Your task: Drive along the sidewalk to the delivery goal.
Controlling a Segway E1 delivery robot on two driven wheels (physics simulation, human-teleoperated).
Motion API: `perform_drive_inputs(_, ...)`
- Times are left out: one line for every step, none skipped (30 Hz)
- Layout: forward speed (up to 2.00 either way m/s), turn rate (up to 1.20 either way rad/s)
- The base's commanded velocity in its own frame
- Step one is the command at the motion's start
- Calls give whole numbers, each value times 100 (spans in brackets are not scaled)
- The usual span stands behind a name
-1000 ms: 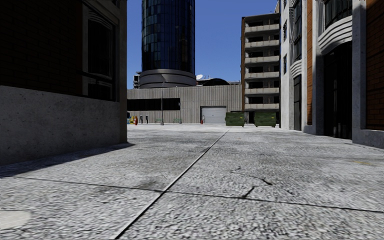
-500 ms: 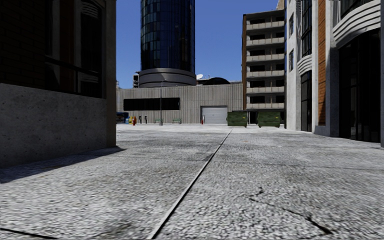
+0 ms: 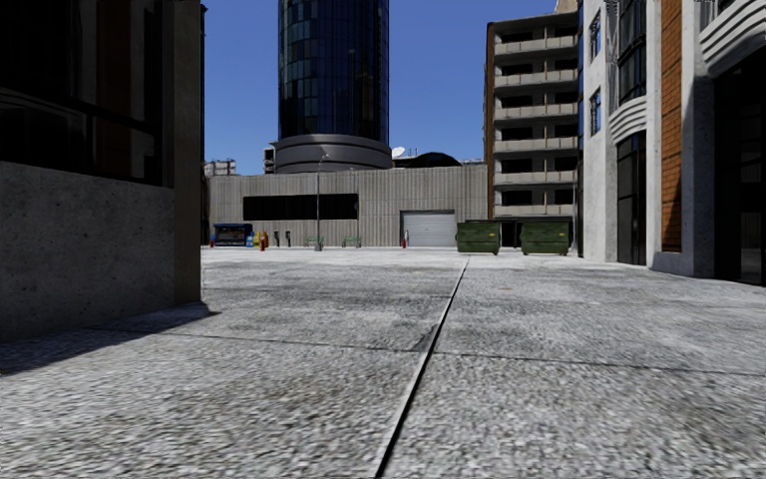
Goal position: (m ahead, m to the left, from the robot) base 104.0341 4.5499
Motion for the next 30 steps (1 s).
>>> perform_drive_inputs(200,0)
perform_drive_inputs(200,0)
perform_drive_inputs(200,0)
perform_drive_inputs(200,0)
perform_drive_inputs(200,0)
perform_drive_inputs(200,0)
perform_drive_inputs(200,0)
perform_drive_inputs(200,0)
perform_drive_inputs(200,0)
perform_drive_inputs(200,0)
perform_drive_inputs(200,0)
perform_drive_inputs(200,0)
perform_drive_inputs(200,0)
perform_drive_inputs(200,0)
perform_drive_inputs(200,0)
perform_drive_inputs(200,0)
perform_drive_inputs(200,0)
perform_drive_inputs(200,0)
perform_drive_inputs(200,0)
perform_drive_inputs(200,0)
perform_drive_inputs(200,0)
perform_drive_inputs(200,0)
perform_drive_inputs(200,0)
perform_drive_inputs(200,0)
perform_drive_inputs(200,0)
perform_drive_inputs(200,0)
perform_drive_inputs(200,3)
perform_drive_inputs(200,11)
perform_drive_inputs(200,18)
perform_drive_inputs(200,18)
